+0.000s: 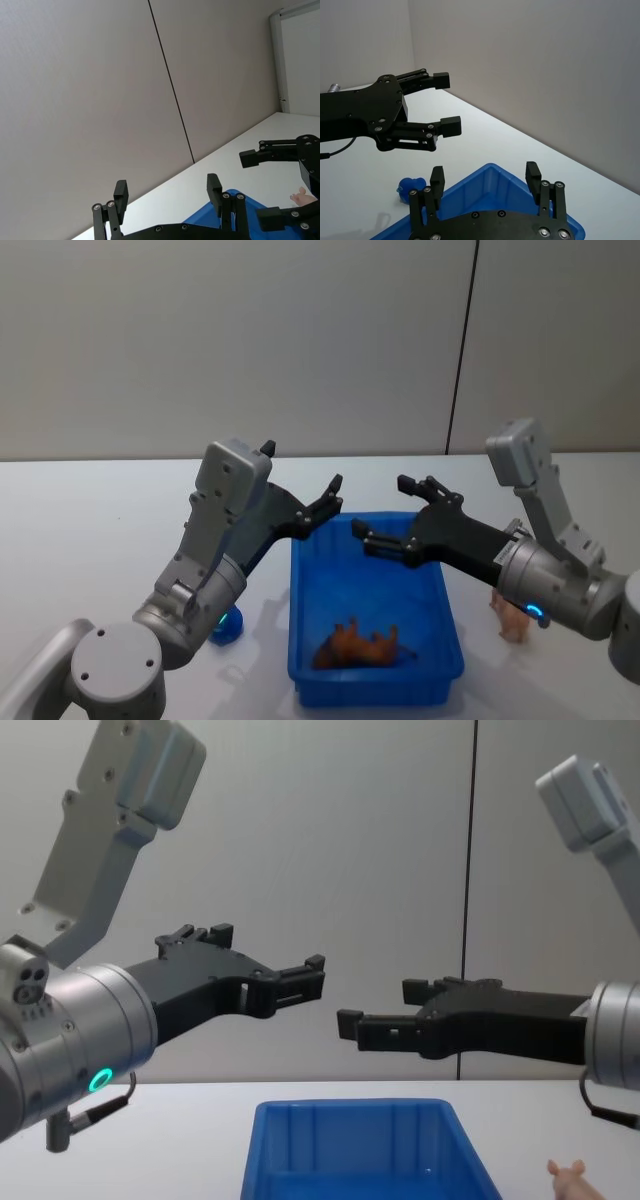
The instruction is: Pick up the two dolls from the table and place them into the box.
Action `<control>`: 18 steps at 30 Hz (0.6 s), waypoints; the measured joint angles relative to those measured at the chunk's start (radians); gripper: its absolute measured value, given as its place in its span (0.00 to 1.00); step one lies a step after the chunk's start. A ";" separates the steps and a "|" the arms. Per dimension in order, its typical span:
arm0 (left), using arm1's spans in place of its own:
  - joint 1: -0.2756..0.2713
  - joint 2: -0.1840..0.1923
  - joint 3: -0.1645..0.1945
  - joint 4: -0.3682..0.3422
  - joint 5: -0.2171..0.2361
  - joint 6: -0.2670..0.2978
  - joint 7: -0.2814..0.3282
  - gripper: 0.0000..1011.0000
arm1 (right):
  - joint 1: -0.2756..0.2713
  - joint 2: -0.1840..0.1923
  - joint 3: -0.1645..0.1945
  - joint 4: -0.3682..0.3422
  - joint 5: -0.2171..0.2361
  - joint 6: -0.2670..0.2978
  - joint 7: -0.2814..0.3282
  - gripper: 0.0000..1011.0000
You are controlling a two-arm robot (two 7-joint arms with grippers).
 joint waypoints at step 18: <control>0.000 0.000 0.000 0.000 0.000 0.000 0.000 0.99 | -0.021 0.038 0.031 -0.028 -0.015 -0.048 -0.113 0.99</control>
